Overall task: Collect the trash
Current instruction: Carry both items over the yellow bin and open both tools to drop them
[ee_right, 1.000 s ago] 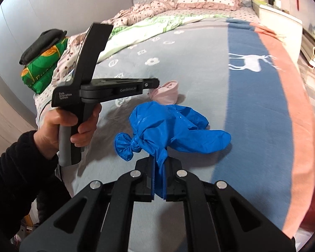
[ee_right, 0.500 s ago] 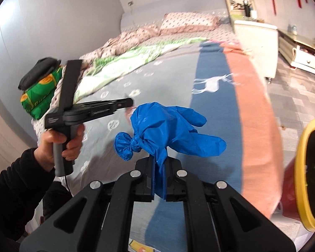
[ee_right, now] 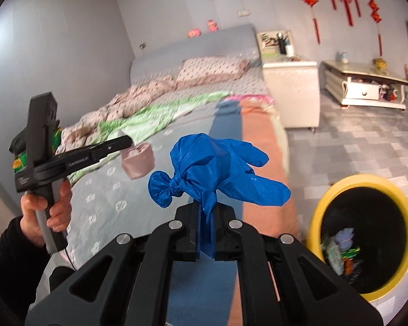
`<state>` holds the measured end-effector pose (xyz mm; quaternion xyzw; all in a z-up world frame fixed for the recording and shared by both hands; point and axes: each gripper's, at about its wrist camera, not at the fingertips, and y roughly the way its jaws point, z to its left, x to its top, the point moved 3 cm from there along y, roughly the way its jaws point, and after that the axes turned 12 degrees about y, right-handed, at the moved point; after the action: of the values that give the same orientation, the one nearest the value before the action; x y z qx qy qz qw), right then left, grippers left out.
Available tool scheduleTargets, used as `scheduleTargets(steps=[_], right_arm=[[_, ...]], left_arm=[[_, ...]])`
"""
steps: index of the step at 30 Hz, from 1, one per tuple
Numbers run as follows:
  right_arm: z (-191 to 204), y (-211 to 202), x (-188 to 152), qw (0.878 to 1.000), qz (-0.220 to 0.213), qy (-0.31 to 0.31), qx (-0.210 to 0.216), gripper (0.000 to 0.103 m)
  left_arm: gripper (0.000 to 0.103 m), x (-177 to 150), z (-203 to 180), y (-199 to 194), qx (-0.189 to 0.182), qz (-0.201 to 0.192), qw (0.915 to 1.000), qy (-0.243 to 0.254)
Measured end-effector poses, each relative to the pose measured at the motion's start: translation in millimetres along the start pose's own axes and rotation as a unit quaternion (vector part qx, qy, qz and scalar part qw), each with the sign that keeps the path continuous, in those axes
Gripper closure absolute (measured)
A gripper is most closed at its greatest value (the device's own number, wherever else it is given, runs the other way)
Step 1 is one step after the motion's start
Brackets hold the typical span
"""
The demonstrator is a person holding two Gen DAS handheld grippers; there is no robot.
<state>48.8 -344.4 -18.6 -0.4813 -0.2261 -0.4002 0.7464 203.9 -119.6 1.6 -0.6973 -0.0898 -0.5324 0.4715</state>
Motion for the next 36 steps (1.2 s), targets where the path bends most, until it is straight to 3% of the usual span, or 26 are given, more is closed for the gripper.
scheduleTargets(steps=[8, 19, 27, 36], right_arm=[[-45.0, -61.6, 48.6, 0.997, -0.07, 0.017, -0.041, 0.099], [-133.2, -116.2, 85.5, 0.986, -0.107, 0.066, -0.109, 0.099], [-193.4, -130.4, 87.9, 0.977, -0.114, 0.093, -0.153, 0.099], [-248.2, -114.0, 74.0, 0.97, -0.088, 0.125, -0.188, 0.099]], left_arm=[[0.095, 55.1, -69.5, -4.7, -0.033, -0.039, 0.9981, 0.034], [0.095, 97.7, -149.5, 26.9, -0.08, -0.054, 0.9936, 0.058], [0.095, 102.8, -191.9, 64.9, -0.103, -0.044, 0.9912, 0.069], [0.095, 84.4, -225.0, 122.3, -0.125, -0.015, 0.9894, 0.072]])
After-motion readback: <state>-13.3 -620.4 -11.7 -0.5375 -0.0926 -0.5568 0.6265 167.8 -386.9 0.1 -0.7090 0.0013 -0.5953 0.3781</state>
